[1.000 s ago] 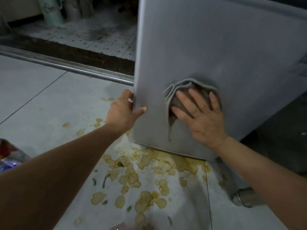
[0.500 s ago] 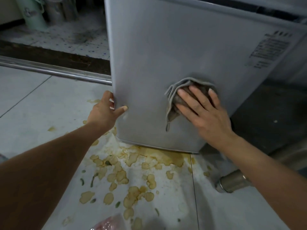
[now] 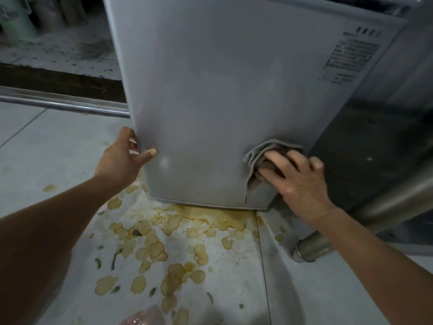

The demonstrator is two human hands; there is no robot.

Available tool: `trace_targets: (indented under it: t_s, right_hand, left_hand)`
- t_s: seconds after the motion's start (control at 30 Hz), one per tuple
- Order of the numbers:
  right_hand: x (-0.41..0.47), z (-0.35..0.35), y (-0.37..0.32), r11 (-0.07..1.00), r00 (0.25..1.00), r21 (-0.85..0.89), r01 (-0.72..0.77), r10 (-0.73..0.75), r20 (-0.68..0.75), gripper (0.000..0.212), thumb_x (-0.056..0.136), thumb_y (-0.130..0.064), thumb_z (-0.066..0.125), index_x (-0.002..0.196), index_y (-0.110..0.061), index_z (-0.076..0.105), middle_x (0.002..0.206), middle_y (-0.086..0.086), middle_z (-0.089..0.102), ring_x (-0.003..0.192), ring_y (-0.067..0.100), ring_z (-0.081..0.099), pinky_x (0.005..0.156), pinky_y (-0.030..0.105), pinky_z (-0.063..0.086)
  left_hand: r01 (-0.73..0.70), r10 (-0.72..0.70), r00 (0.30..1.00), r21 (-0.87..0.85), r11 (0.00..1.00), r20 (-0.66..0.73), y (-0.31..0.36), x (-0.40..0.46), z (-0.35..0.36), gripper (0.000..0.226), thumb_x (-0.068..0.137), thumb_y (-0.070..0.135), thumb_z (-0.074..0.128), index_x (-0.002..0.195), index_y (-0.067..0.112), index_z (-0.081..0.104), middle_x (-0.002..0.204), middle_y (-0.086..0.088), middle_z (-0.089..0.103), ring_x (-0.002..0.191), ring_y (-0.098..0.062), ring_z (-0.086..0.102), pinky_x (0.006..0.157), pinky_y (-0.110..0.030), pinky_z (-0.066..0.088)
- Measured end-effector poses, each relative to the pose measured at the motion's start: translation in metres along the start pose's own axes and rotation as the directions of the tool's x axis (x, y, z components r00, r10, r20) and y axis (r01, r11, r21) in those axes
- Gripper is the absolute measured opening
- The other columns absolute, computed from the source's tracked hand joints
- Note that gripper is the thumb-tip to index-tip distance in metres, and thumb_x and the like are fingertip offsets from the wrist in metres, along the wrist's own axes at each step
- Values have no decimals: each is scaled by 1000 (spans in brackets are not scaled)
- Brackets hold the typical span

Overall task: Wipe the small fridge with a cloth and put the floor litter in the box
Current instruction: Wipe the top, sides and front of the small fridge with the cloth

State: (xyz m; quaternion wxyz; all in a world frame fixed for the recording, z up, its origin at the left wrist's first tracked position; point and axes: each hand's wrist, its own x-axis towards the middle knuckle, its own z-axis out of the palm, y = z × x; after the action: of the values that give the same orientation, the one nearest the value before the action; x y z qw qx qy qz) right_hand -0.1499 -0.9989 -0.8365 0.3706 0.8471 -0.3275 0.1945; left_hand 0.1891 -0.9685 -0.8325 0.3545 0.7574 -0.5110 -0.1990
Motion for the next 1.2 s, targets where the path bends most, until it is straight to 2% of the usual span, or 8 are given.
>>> trace_targets:
  t_s: [0.1,0.23,0.33,0.53,0.77,1.0,1.1,1.2]
  right_hand:
    - [9,-11,1,938,959,205,-280,280,32,20,94,-18,48,101,-15,67,114,6,45,90,29,44,70,42,46]
    - [4,12,-21,914,923,166,-371,382,-42,31,99,-16,20,101,-17,51,120,9,32,92,32,36,72,42,45]
    - [-22,40,-35,921,926,154,-359,372,-65,18,97,-9,31,95,-19,46,115,9,33,88,30,36,72,42,44]
    - [-78,62,-43,951,911,154,-268,198,363,41,57,-10,86,91,-15,65,103,10,37,86,31,40,63,41,51]
    - [-14,15,-21,864,868,146,-482,494,-60,13,86,2,42,92,-7,50,113,10,32,95,34,43,72,38,43]
    - [-56,62,-69,751,775,201,-629,625,92,23,76,7,54,91,-8,44,111,10,30,95,32,45,70,35,52]
    - [-60,74,-86,601,653,267,-753,734,187,37,67,13,59,88,-11,40,111,8,30,92,31,45,78,37,50]
    - [-48,72,-101,334,428,326,-885,857,286,32,68,13,58,91,-5,47,115,18,35,92,34,46,78,43,50]
  left_hand:
    - [-14,14,1000,8,1000,-16,0,-2,1,42,86,38,62,115,16,41,101,1,52,84,-27,58,82,-48,52]
    - [-35,36,999,23,999,-32,-1,-3,4,42,87,37,60,117,14,41,102,2,51,83,-23,55,77,-42,50]
    - [-48,50,997,28,998,-54,-2,-3,5,39,87,36,60,114,14,42,100,2,52,82,-22,55,76,-40,47]
    - [-53,54,998,32,998,-30,-5,1,4,41,87,37,60,117,16,42,103,3,51,82,-21,57,76,-40,50]
    - [-41,41,998,-12,999,-46,-6,-1,7,40,85,39,62,114,19,43,105,2,55,85,-22,61,79,-43,52]
    - [7,-6,999,-28,1000,47,-49,-18,32,35,82,28,69,108,21,47,100,2,62,93,-23,65,81,-42,53]
    - [56,-55,997,-22,998,47,-49,-11,39,29,85,27,65,105,18,45,98,0,61,85,-22,62,78,-36,50]
    - [53,-55,998,37,998,41,-43,-6,39,30,87,30,62,107,15,45,101,-5,63,91,-27,63,81,-38,49]
